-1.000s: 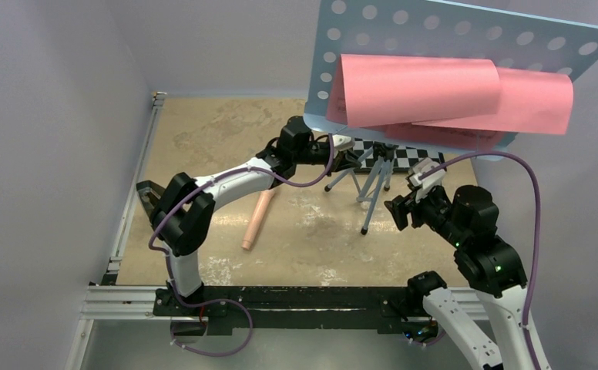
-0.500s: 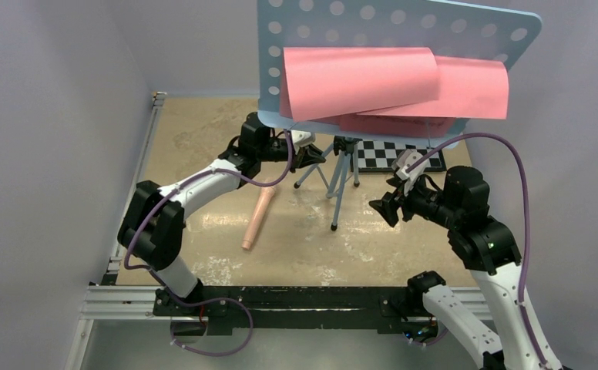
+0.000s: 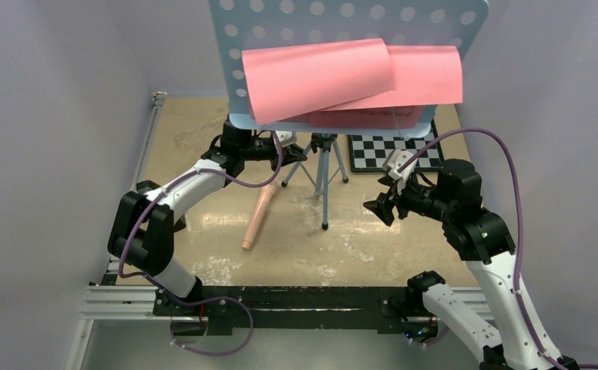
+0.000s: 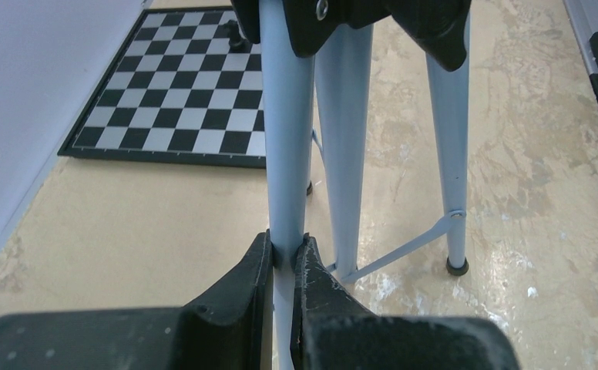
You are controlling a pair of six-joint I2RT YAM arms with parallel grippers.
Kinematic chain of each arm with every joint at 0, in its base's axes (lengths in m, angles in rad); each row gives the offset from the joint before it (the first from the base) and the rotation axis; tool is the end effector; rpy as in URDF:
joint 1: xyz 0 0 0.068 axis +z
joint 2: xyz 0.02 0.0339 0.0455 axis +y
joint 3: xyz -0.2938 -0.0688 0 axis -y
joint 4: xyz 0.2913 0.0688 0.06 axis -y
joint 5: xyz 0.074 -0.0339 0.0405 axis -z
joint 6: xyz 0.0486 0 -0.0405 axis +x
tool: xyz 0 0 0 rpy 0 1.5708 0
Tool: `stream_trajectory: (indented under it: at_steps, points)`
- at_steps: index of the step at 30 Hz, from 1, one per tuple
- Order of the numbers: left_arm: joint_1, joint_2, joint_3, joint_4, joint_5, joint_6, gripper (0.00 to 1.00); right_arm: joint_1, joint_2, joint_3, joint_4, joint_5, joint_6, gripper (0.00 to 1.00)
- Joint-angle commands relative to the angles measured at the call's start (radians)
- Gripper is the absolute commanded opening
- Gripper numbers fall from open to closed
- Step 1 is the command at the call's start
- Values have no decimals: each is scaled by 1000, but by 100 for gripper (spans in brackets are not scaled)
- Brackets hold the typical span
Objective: Pack up the instrument practice props
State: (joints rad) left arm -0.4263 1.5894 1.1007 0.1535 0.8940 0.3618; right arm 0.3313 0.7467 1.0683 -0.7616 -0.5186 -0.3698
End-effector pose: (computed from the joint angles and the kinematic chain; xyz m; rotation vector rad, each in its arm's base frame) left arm 0.3571 -0.2038 0.2891 1.2359 1.4024 -0.8883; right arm 0.1500 0.0771 0.4126 -0.9805 1.7232 0.4947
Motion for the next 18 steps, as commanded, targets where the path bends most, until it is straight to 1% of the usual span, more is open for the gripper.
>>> stream_trajectory:
  at_steps: [1, 6, 11, 12, 15, 16, 18]
  points:
    - [70, 3, -5, -191, 7, 88, 0, 8, 19, 64, 40, -6, -30, 71]
    - [90, 26, 27, -288, 43, 195, 0, 13, 25, 86, 15, -18, -33, 72]
    - [90, 31, 25, -300, 50, 192, 0, 21, 23, 83, 7, -27, -37, 73]
    - [90, 32, 25, -305, 44, 192, 2, 22, 22, 87, -1, -35, -43, 73]
    - [90, 20, 15, -307, 16, 175, 24, 23, 17, 103, -50, -71, -76, 76]
    - [90, 13, 8, -296, 2, 157, 30, 22, 14, 107, -70, -84, -85, 77]
    - [87, -1, -8, -269, -70, 90, 39, 23, -1, 113, -99, -101, -91, 77]
